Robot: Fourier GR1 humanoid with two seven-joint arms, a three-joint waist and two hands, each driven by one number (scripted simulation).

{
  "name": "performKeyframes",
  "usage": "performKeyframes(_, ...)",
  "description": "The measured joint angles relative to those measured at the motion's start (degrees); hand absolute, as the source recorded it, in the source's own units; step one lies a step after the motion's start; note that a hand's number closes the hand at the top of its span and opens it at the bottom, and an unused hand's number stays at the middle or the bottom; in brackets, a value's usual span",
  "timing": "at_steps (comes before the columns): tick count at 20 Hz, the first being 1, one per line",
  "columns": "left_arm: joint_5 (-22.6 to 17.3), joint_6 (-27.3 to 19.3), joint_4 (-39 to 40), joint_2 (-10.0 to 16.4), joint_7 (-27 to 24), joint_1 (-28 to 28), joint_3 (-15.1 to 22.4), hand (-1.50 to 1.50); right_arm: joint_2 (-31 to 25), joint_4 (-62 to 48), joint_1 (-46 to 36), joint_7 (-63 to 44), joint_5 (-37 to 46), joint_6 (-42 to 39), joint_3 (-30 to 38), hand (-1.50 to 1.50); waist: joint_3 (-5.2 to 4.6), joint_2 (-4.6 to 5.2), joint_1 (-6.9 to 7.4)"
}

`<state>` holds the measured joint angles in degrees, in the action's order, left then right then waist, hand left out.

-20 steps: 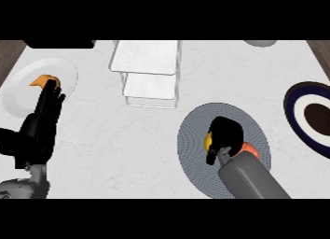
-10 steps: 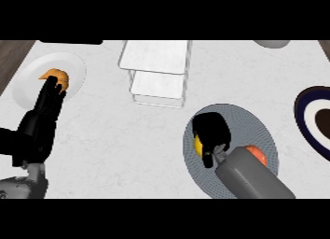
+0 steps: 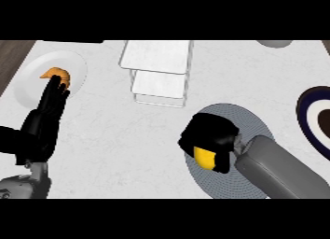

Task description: Pick the lemon from the placemat and place it in the tiered shelf

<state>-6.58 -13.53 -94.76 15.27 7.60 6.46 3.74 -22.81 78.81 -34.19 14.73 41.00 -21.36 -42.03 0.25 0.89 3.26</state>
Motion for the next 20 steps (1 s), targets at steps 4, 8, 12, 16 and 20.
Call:
performKeyframes(4, 0.29, -0.66, -0.07, 0.23, 0.04, -0.62, -0.82, 0.0, -6.2, 0.66, -1.85, 14.83, -11.2, -5.14, 7.87, 1.5, -0.09, -0.3, -1.56)
performKeyframes(8, 0.02, -0.35, -0.7, 0.51, 0.17, -1.55, -1.31, 0.0, -10.52, -3.25, -5.61, 19.78, -21.89, -9.21, 17.55, 1.5, -0.17, -0.5, -1.93)
performKeyframes(12, 0.34, -0.32, -0.31, 0.42, 0.49, -1.03, -1.57, 0.0, -11.89, -10.03, -12.64, 18.22, -28.59, -11.77, 24.42, 1.5, -0.23, -0.54, -1.92)
performKeyframes(16, 0.54, 0.08, -1.14, -0.01, 0.81, -1.69, -1.44, 0.0, -11.35, -17.96, -19.99, 17.61, -29.46, -11.94, 27.59, 1.5, -0.25, -0.57, -1.76)
performKeyframes(20, 1.11, 0.47, -0.65, -0.56, 0.26, -1.62, -1.4, 0.0, -8.86, -26.12, -25.09, 18.78, -28.18, -10.65, 28.41, 1.5, -0.25, -0.48, -1.64)
